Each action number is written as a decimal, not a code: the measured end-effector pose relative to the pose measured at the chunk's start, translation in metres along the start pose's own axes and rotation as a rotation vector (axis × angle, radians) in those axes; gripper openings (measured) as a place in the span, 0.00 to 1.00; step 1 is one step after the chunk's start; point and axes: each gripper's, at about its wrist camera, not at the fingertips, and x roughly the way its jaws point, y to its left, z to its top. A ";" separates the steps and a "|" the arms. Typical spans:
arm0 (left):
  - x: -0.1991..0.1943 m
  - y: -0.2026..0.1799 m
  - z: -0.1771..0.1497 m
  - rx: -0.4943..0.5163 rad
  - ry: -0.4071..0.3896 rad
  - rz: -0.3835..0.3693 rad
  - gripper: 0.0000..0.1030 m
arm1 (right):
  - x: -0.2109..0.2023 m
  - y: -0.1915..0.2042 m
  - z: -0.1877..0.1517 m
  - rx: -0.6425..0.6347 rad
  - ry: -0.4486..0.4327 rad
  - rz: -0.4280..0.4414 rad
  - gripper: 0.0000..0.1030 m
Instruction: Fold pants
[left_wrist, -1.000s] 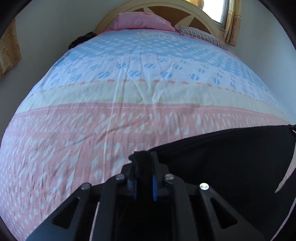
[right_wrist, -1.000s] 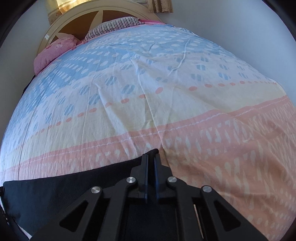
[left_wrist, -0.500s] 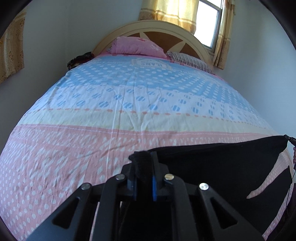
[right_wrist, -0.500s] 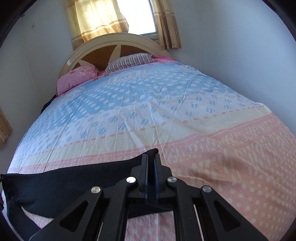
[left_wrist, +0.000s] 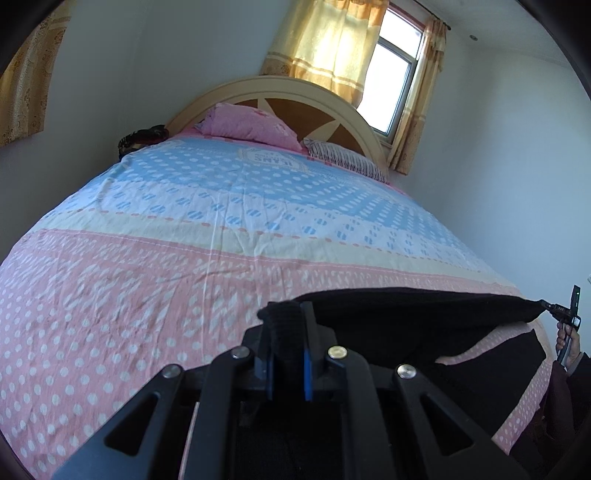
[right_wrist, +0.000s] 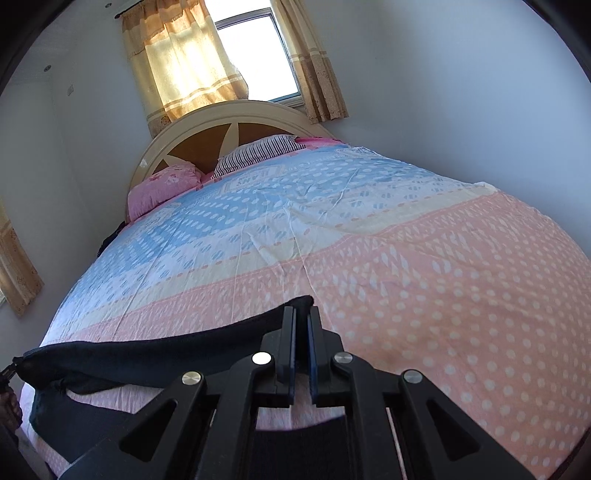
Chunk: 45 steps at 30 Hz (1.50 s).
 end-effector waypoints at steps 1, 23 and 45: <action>-0.004 0.000 -0.005 0.001 -0.002 -0.003 0.11 | -0.006 -0.004 -0.006 0.012 0.000 -0.002 0.05; -0.014 -0.012 -0.071 0.137 0.091 0.078 0.12 | -0.079 0.022 -0.065 -0.129 0.014 -0.094 0.36; -0.019 -0.011 -0.077 0.116 0.057 0.071 0.12 | 0.002 0.334 -0.211 -0.949 0.314 0.288 0.51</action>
